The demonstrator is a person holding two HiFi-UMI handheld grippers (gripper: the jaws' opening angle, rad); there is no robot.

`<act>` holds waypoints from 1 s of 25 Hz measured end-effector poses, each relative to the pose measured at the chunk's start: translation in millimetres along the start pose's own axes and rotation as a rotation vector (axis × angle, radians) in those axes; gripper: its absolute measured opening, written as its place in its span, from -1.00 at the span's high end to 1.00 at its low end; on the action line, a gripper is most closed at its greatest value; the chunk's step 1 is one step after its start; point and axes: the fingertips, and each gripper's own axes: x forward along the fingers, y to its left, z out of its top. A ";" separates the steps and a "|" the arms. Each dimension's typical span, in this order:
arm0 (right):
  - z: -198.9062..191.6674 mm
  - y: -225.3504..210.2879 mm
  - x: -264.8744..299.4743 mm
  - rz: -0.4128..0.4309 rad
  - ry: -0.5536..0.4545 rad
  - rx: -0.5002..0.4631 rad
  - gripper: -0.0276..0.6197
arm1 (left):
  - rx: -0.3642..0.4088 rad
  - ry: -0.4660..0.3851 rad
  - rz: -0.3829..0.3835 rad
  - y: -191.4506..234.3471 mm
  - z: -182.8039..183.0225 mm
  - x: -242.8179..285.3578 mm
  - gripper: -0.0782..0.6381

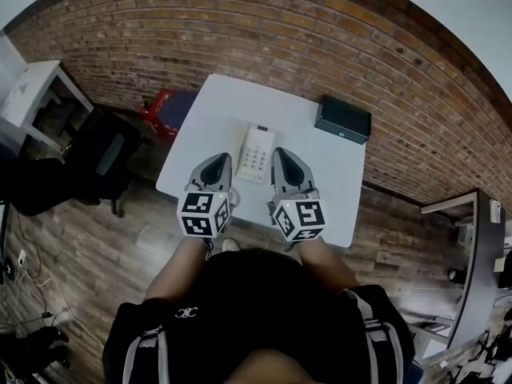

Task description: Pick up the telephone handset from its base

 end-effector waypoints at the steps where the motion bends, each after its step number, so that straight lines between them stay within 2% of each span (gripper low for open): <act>1: -0.2 -2.7 3.0 -0.014 -0.001 0.000 0.92 | 0.005 0.010 -0.011 2.6 -0.6 6.7 0.78; 5: -2.0 -20.6 2.5 -0.067 -0.001 0.018 0.92 | -0.011 0.049 -0.032 6.7 -6.3 30.5 0.78; 8: -7.1 -38.6 0.8 -0.080 0.010 0.030 0.92 | -0.017 0.068 -0.018 3.5 -12.0 41.8 0.78; 15: -20.6 -50.5 6.5 -0.031 0.055 0.013 0.92 | -0.036 0.134 0.057 10.6 -38.9 56.1 0.78; 19: -24.7 -53.3 9.6 -0.008 0.069 0.011 0.92 | -0.033 0.169 0.072 10.1 -50.9 63.9 0.78; 23: -24.8 -57.3 11.8 -0.006 0.071 0.015 0.92 | -0.026 0.164 0.062 12.2 -54.7 74.5 0.78; 25: -26.3 -59.6 11.9 -0.007 0.078 0.024 0.92 | -0.016 0.181 0.050 14.4 -59.9 82.4 0.56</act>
